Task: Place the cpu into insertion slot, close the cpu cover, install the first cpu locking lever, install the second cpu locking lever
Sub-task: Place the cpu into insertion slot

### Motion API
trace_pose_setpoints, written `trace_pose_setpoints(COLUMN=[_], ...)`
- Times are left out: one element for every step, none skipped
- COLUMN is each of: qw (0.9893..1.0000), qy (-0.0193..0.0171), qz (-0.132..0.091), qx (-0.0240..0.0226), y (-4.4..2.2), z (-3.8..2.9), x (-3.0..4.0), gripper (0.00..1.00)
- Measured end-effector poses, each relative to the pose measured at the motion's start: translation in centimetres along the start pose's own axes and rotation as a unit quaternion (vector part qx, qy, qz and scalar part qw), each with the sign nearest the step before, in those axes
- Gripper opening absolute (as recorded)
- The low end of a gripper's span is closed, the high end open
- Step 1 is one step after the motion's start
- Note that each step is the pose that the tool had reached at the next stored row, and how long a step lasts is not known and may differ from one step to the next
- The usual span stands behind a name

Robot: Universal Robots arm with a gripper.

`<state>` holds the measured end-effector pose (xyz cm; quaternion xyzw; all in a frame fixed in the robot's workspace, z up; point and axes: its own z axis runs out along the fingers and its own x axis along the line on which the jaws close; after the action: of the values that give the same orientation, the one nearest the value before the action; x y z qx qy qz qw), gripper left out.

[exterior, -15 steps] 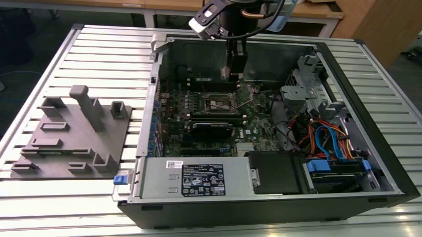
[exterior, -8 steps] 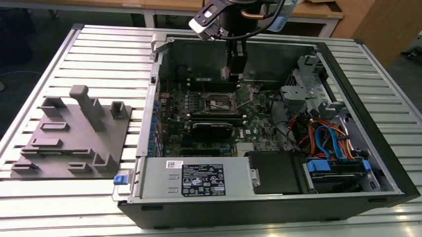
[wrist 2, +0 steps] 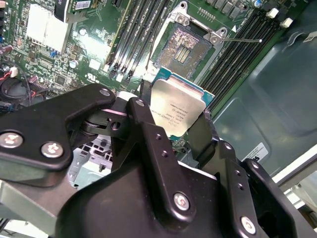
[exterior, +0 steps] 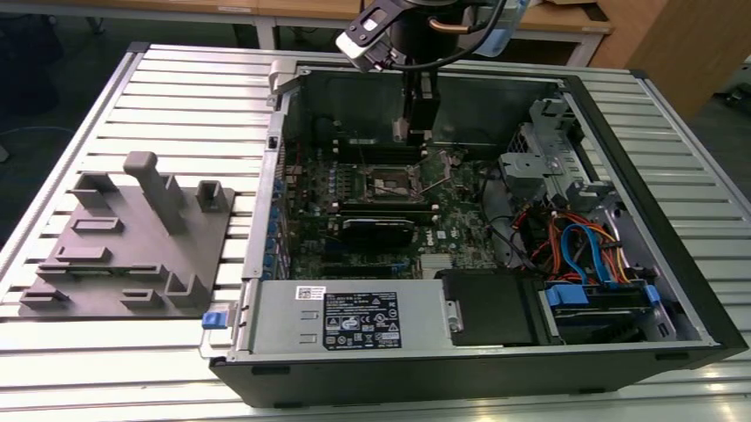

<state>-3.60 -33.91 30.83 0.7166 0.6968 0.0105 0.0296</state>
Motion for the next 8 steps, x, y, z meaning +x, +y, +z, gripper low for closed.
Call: trace_pose_setpoints(qw=[1.0, 1.0, 1.0, 1.0, 1.0, 1.0, 1.0, 1.0], qy=[0.0, -0.0001, 0.0, 0.0, 0.0, 0.0, 0.0, 0.0], qz=[0.0, 0.0, 0.0, 0.0, 0.0, 0.0, 0.0, 0.0], qx=[0.0, 0.0, 0.0, 0.0, 0.0, 0.0, 0.0, 0.0], y=[0.0, 0.0, 0.0, 0.0, 0.0, -0.01, -0.01, -0.01], z=[0.01, 0.02, 0.05, 0.06, 0.08, 0.1, 0.12, 0.14], x=[0.01, 0.02, 0.03, 0.03, 0.04, 0.04, 0.04, 0.04], gripper=[0.54, 0.54, 0.54, 0.54, 0.54, 0.54, 0.54, 0.54])
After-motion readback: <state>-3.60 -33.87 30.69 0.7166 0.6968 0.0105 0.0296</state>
